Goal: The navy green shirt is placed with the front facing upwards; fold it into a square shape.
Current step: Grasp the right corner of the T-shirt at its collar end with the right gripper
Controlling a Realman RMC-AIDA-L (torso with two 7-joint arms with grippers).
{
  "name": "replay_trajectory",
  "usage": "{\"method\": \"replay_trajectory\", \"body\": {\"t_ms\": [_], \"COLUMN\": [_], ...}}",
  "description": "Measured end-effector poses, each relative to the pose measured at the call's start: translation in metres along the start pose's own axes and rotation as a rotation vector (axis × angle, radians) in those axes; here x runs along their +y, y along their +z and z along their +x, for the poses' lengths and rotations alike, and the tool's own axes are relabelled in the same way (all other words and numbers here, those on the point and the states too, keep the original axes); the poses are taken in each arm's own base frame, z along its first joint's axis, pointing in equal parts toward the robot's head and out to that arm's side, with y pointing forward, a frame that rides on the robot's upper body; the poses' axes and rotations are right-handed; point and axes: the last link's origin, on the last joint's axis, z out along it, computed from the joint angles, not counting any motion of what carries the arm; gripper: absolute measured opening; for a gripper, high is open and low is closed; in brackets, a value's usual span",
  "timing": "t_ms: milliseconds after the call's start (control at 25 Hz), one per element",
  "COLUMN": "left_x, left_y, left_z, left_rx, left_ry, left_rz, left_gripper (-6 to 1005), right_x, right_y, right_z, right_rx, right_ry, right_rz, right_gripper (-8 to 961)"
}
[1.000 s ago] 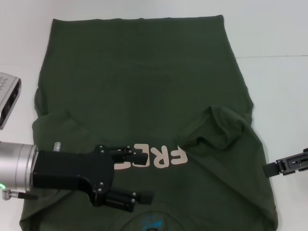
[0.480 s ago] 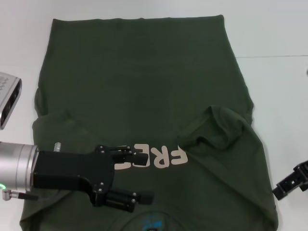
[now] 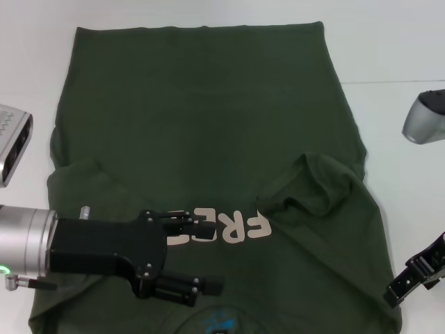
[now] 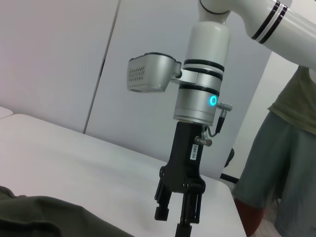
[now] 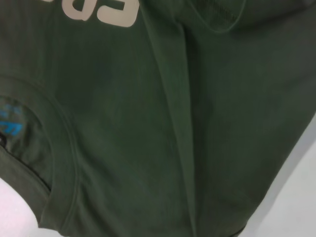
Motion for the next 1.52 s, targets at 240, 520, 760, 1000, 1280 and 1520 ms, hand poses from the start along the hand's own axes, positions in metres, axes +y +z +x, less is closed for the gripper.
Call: {"method": "replay_trajectory", "body": {"t_ms": [240, 520, 760, 1000, 1280, 1520], "left_x": [0.000, 0.000, 0.000, 0.000, 0.000, 0.000], "left_y": [0.001, 0.001, 0.001, 0.000, -0.001, -0.001], "left_z": [0.000, 0.000, 0.000, -0.001, -0.002, -0.002], "left_rx": [0.004, 0.004, 0.004, 0.011, 0.013, 0.014], "left_ry": [-0.004, -0.004, -0.004, -0.007, -0.009, -0.005], "left_rz": [-0.002, -0.002, -0.002, 0.005, 0.011, 0.011], "left_gripper": [917, 917, 917, 917, 917, 917], "right_x": [0.004, 0.006, 0.006, 0.011, 0.015, 0.013], "right_y": [0.009, 0.019, 0.022, 0.026, 0.031, 0.031], "right_z": [-0.003, -0.006, -0.008, -0.009, -0.009, -0.009], "right_rx": [0.027, 0.051, 0.049, 0.058, 0.076, 0.076], "right_ry": [-0.007, -0.018, -0.019, -0.047, -0.066, -0.058], "right_rz": [-0.006, -0.005, 0.000, 0.003, 0.000, 0.008], "right_gripper": [849, 849, 848, 715, 506, 268]}}
